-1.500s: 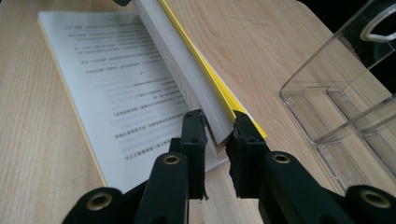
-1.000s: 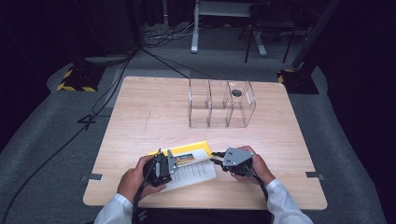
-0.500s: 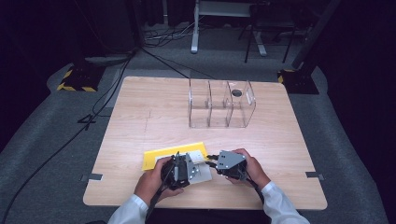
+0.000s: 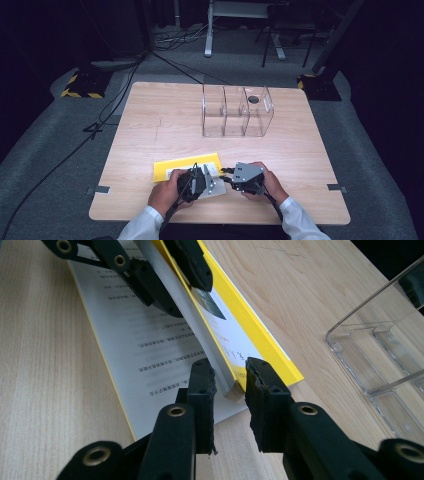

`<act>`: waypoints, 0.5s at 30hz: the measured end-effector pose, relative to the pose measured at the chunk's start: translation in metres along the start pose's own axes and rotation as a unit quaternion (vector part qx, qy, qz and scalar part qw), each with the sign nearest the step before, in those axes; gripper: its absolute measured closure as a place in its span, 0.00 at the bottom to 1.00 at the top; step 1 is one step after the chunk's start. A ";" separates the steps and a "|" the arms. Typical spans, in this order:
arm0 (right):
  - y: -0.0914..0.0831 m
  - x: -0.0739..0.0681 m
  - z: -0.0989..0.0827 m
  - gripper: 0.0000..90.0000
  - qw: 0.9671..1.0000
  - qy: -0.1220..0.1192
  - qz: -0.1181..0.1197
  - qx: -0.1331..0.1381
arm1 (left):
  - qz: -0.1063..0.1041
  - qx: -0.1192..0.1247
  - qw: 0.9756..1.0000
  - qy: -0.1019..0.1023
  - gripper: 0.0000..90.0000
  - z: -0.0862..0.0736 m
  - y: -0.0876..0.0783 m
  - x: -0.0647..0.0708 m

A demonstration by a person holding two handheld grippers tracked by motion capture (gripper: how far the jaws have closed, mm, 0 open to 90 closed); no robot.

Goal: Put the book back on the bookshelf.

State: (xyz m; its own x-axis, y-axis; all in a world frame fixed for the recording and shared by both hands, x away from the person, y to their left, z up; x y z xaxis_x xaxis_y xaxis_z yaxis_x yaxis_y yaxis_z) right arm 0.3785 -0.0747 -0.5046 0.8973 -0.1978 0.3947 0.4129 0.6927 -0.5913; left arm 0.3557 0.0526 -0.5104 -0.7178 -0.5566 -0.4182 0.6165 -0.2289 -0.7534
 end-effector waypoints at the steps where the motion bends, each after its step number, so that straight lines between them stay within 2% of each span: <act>1: 0.000 0.000 0.000 0.80 1.000 0.004 0.002 0.000 | -0.003 0.002 1.000 0.005 0.83 0.000 0.000 0.000; 2: 0.000 0.000 -0.001 0.75 1.000 0.012 0.005 0.002 | -0.005 0.007 1.000 0.005 0.84 -0.001 0.000 -0.001; 3: -0.001 0.002 -0.001 0.65 1.000 0.026 0.006 0.009 | -0.005 0.013 1.000 0.002 0.86 -0.001 -0.001 -0.002; 6: -0.006 0.009 -0.006 0.50 0.999 0.046 0.000 0.007 | 0.000 0.034 0.999 -0.007 0.89 0.000 -0.005 -0.009; 7: -0.008 0.012 -0.008 0.48 0.999 0.053 -0.002 0.005 | -0.001 0.045 0.999 -0.016 0.90 0.000 -0.006 -0.011; 11: -0.021 0.026 -0.026 0.46 0.996 0.090 -0.024 0.000 | 0.001 0.071 0.997 -0.030 0.92 0.001 -0.012 -0.020; 13: -0.026 0.033 -0.038 0.46 0.993 0.108 -0.035 -0.008 | -0.002 0.092 0.995 -0.047 0.93 0.003 -0.017 -0.025; 15: -0.030 0.038 -0.048 0.46 0.991 0.127 -0.037 -0.011 | -0.010 0.109 0.993 -0.055 0.93 0.005 -0.024 -0.030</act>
Point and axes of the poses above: each handheld gripper's, and its own axes: y roughly forward along the jaws, z roughly out of its top, x roughly to its right, the point moved 8 cm from there along y, roughly forward along the jaws, and after that the axes turned 6 degrees about -y, right-handed, at the moved point
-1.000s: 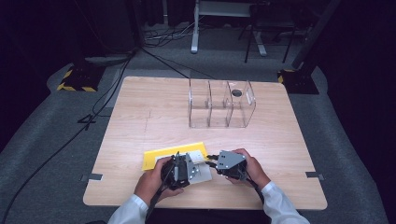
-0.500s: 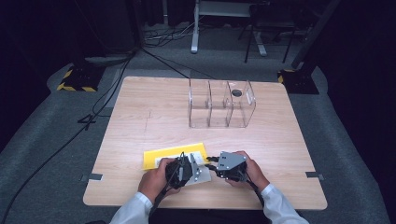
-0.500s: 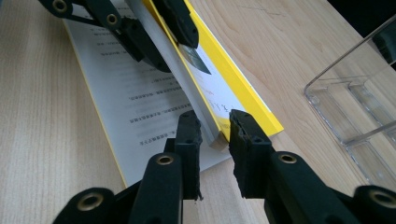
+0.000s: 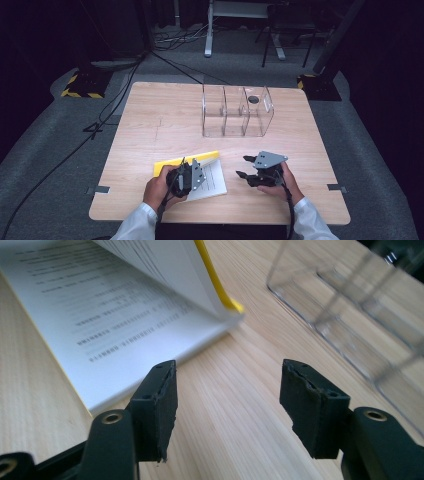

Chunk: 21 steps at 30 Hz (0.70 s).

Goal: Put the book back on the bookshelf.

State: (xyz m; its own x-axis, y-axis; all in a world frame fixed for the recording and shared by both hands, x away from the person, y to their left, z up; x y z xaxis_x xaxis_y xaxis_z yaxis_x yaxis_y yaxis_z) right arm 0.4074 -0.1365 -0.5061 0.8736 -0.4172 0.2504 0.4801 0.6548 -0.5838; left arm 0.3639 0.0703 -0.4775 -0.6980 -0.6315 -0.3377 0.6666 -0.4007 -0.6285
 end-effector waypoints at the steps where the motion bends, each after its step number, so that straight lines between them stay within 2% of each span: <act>1: -0.002 0.004 -0.006 0.45 1.000 0.009 -0.004 -0.005 | -0.001 0.010 1.000 -0.002 0.93 0.002 -0.002 -0.002; 5: -0.004 0.015 -0.025 0.45 0.999 0.022 -0.016 -0.028 | -0.022 0.056 0.998 -0.028 0.93 0.014 -0.012 -0.006; 7: -0.004 0.020 -0.033 0.45 0.999 0.030 -0.021 -0.037 | -0.038 0.082 0.995 -0.042 0.93 0.020 -0.016 -0.006; 9: -0.002 0.023 -0.038 0.45 0.998 0.040 -0.018 -0.038 | -0.051 0.110 0.992 -0.047 0.93 0.026 -0.020 -0.006; 11: 0.000 0.025 -0.039 0.44 0.998 0.046 -0.016 -0.036 | -0.074 0.130 0.987 -0.055 0.93 0.032 -0.023 -0.004; 12: 0.001 0.025 -0.038 0.44 0.998 0.048 -0.013 -0.031 | -0.082 0.138 0.986 -0.052 0.93 0.034 -0.025 -0.002; 15: 0.003 0.024 -0.032 0.41 0.999 0.039 -0.003 -0.022 | -0.107 0.163 0.980 -0.050 0.93 0.040 -0.030 0.003; 20: -0.006 0.020 -0.014 0.37 0.999 0.030 0.021 0.026 | -0.150 0.199 0.967 -0.055 0.93 0.047 -0.039 0.008; 21: -0.008 0.020 -0.011 0.36 0.999 0.026 0.024 0.034 | -0.159 0.208 0.964 -0.056 0.93 0.048 -0.042 0.008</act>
Point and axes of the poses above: each handheld gripper's, and its own axes: y roughly forward along the jaws, z roughly out of its top, x roughly to its right, the point moved 8 cm from there along y, roughly forward along the jaws, and after that the axes turned 6 degrees about -y, right-handed, at the moved point
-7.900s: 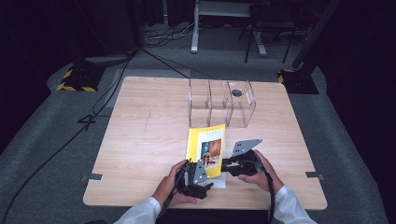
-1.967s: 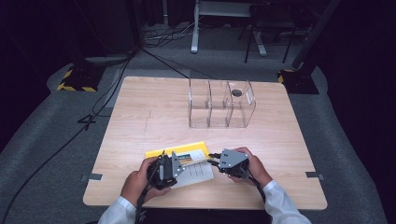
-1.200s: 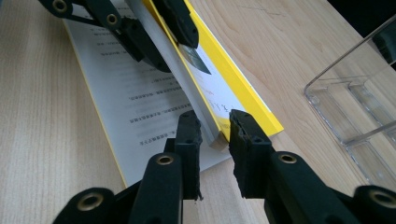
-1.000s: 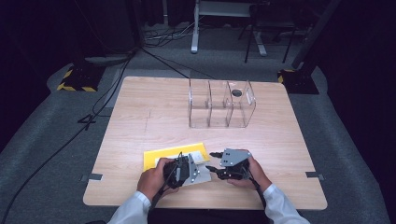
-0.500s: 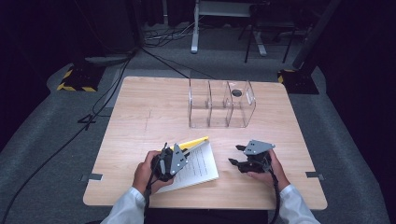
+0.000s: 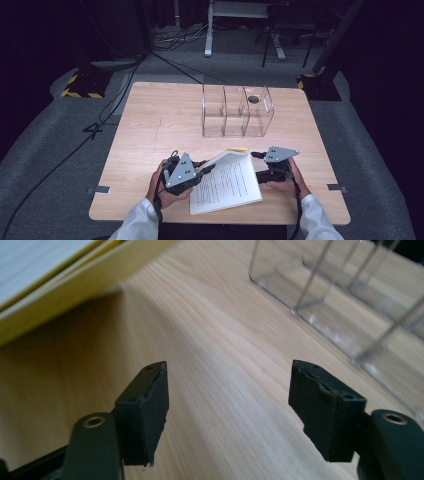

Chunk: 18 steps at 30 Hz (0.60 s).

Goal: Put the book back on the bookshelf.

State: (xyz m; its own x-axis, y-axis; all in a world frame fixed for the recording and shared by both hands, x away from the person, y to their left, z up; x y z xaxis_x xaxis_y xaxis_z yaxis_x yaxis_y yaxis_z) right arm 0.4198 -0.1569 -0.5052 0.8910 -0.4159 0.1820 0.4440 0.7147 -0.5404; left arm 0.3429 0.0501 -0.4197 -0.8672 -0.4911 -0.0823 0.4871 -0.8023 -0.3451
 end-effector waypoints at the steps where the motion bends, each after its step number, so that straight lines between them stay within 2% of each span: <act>1: -0.004 -0.001 0.005 0.37 1.000 -0.004 0.002 0.014 | -0.013 0.009 1.000 -0.004 0.93 0.002 -0.001 0.002; 4: -0.015 -0.006 0.018 0.34 0.998 -0.008 0.021 0.055 | -0.034 0.025 0.999 -0.011 0.93 0.003 -0.002 0.004; 6: -0.025 -0.011 0.029 0.33 0.995 -0.017 0.040 0.089 | -0.044 0.027 0.999 -0.012 0.93 0.001 -0.001 0.004; 7: -0.027 -0.012 0.033 0.33 0.995 -0.020 0.037 0.095 | -0.049 0.031 0.998 -0.017 0.93 0.000 -0.001 0.004; 8: -0.029 -0.012 0.036 0.33 0.995 -0.027 0.032 0.095 | -0.051 0.035 0.998 -0.021 0.93 -0.001 -0.001 0.003; 11: -0.029 -0.015 0.040 0.39 0.993 -0.033 0.040 0.104 | -0.065 0.035 0.997 -0.029 0.92 -0.008 -0.001 0.001; 14: -0.026 -0.017 0.043 0.39 0.993 -0.034 0.037 0.102 | -0.056 0.032 0.998 -0.023 0.91 -0.010 -0.002 -0.001; 18: -0.023 -0.021 0.047 0.39 0.994 -0.037 0.033 0.102 | -0.049 0.022 0.998 -0.028 0.86 -0.016 -0.005 -0.006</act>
Point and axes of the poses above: each handheld gripper's, and its own axes: y roughly forward along the jaws, z roughly out of its top, x roughly to its right, the point moved 8 cm from there along y, roughly forward along the jaws, and after that the axes turned 6 degrees about -y, right-handed, at the moved point
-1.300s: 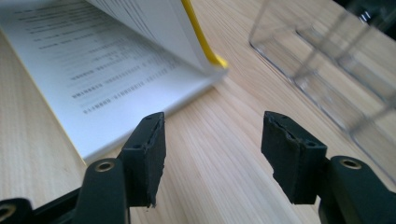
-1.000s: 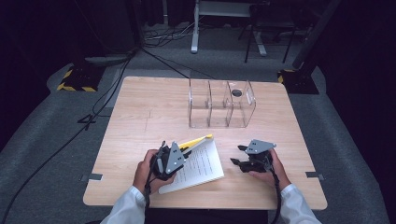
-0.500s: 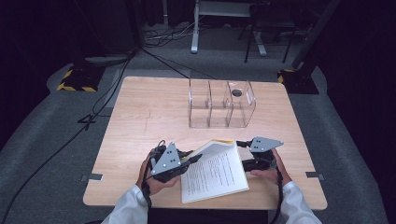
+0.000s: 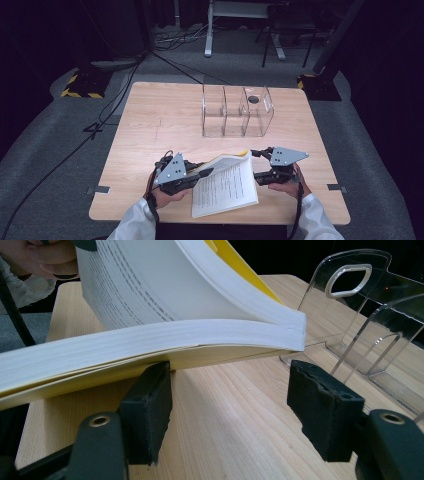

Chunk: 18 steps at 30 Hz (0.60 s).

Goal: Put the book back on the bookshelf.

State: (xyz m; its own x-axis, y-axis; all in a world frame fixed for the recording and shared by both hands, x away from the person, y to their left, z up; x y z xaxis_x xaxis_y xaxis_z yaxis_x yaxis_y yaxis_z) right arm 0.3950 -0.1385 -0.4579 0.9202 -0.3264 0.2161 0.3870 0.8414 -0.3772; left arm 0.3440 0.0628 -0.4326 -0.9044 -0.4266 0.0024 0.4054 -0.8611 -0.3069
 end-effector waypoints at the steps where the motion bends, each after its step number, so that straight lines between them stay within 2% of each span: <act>1: 0.001 -0.001 0.001 0.39 1.000 -0.001 -0.002 0.001 | 0.004 -0.004 1.000 -0.001 0.86 -0.003 -0.001 -0.001; 6: 0.007 -0.004 0.008 0.40 1.000 0.003 -0.006 0.007 | 0.021 -0.034 0.999 0.002 0.80 -0.018 -0.002 -0.004; 9: 0.013 -0.006 0.009 0.39 1.000 0.001 -0.008 0.001 | 0.030 -0.053 0.998 0.027 0.91 -0.020 -0.002 -0.003; 12: 0.016 -0.007 0.009 0.39 1.000 0.002 -0.014 -0.003 | 0.036 -0.061 0.997 0.038 0.93 -0.021 0.000 -0.001; 16: 0.017 -0.006 0.009 0.38 1.000 0.003 -0.018 -0.006 | 0.026 -0.046 0.998 0.027 0.93 -0.019 0.002 -0.001; 18: 0.015 -0.005 0.009 0.34 1.000 0.004 -0.020 -0.003 | 0.012 -0.031 0.999 0.017 0.93 -0.014 0.001 -0.001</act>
State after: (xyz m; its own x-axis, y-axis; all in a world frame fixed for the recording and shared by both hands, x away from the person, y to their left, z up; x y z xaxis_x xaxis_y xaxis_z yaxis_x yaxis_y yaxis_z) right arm 0.3953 -0.1205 -0.4562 0.9046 -0.3629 0.2235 0.4234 0.8248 -0.3746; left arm 0.3431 0.0666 -0.4463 -0.8989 -0.4366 -0.0369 0.4189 -0.8317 -0.3644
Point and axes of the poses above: each handheld gripper's, and its own axes: y roughly forward along the jaws, z roughly out of its top, x roughly to its right, the point moved 8 cm from there along y, roughly forward along the jaws, and after that the axes turned 6 degrees about -y, right-handed, at the moved point
